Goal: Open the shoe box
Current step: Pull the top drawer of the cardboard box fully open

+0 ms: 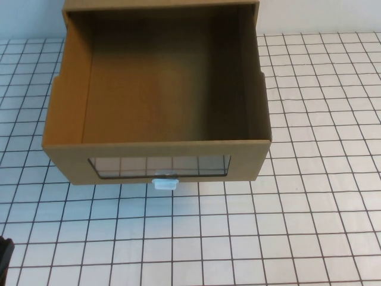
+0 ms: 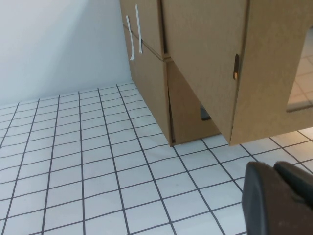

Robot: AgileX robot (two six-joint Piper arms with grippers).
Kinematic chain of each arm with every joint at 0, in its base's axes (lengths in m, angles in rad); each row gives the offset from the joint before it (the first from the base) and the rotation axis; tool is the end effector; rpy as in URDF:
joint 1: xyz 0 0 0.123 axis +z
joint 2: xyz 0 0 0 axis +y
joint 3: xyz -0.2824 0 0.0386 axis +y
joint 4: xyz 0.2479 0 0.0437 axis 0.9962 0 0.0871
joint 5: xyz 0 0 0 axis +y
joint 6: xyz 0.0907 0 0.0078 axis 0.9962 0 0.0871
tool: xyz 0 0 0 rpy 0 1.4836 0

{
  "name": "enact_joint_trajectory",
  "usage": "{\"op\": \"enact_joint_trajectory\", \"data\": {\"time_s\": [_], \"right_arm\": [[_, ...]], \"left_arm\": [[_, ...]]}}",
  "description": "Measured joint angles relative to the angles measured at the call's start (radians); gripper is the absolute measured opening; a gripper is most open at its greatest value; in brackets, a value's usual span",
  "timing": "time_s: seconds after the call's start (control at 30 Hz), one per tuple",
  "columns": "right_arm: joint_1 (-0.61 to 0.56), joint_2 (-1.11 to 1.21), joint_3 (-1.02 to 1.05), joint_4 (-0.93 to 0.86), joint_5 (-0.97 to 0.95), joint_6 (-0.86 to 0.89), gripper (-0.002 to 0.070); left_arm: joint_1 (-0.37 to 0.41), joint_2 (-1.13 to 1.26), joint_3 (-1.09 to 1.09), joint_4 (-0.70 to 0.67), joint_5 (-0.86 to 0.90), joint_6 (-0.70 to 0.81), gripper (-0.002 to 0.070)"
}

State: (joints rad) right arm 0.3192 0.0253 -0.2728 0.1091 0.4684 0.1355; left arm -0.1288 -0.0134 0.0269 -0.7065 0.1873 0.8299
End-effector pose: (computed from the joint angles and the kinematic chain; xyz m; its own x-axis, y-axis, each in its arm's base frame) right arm 0.0351 0.0163 0.2598 -0.2040 0.1754 -0.9631 -0.3213 0.9173 0.2351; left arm 0.0538 -0.0182 0.1918 -0.0357 0.1365 -0.9900 0.2540 0.9593 0.1231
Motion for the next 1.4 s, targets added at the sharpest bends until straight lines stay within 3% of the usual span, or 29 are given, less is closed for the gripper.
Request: {"op": "enact_joint_trajectory", "data": {"time_s": [0.2,0.5,0.87,1.4], "right_arm": [[-0.025,0.000,0.020,-0.069,-0.022,0.000,-0.0013],[-0.272,-0.033,0.272,-0.078,-0.253,0.000,-0.0013],[-0.278,-0.033,0.296,-0.083,-0.111,0.000,-0.0013],[-0.278,-0.033,0.296,-0.083,-0.104,0.000,-0.0013]], "left_arm": [[0.000,0.000,0.000,-0.001,0.000,0.000,-0.0002],[0.000,0.000,0.000,-0.004,0.002,0.000,-0.0002],[0.000,0.000,0.000,-0.005,0.002,0.000,-0.0002],[0.000,0.000,0.000,-0.007,0.002,0.000,-0.0002]]}}
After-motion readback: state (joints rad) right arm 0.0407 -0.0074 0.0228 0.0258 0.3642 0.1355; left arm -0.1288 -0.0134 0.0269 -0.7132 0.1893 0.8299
